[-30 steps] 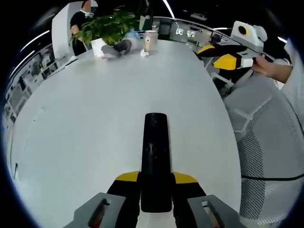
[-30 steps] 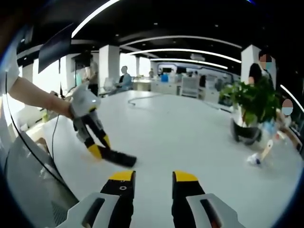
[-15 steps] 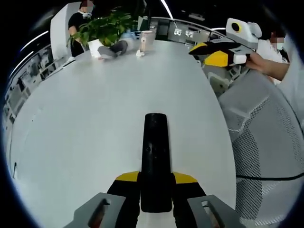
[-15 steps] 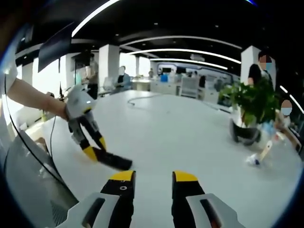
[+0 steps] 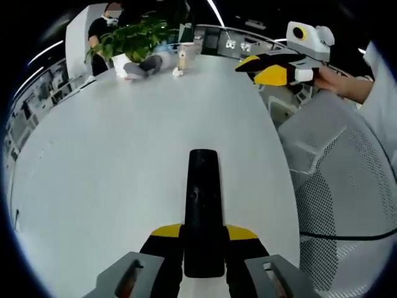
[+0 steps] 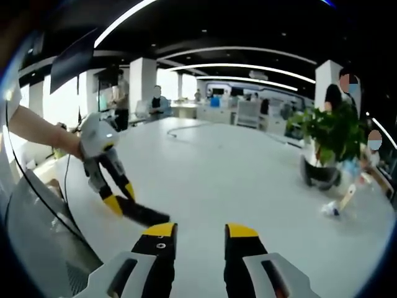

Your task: Press the specified remote control buttons in sequence, fully releasing each button before pressing the next.

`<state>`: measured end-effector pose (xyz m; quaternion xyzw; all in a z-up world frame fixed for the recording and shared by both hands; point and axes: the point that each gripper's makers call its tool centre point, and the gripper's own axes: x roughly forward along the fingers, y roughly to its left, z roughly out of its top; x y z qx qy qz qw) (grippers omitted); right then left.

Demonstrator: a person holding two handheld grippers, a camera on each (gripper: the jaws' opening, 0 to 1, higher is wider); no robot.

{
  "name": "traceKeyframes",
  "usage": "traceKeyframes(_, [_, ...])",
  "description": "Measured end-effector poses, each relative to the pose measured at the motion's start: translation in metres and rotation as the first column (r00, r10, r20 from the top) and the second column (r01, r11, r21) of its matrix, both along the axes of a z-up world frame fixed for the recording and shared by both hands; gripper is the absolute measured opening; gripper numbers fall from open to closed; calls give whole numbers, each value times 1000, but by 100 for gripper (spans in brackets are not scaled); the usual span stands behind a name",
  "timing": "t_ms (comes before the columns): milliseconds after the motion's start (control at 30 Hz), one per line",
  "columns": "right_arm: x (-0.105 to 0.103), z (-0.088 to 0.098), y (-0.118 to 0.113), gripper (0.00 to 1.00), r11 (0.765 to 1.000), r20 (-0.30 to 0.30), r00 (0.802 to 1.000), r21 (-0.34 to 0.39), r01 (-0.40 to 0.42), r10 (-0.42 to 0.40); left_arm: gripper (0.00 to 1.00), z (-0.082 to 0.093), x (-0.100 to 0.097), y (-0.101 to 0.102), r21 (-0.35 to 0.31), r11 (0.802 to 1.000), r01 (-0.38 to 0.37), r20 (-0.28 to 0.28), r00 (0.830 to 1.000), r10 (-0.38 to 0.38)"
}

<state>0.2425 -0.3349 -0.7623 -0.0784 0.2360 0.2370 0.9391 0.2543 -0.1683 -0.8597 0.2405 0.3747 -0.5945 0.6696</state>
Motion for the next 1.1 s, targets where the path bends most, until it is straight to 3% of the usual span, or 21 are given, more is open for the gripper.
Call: traceKeyframes(1100, [0,1,0,27,1000,1,1000,4,-1,1,24,2,-22,-5,-55,998,-43,-17,999,42])
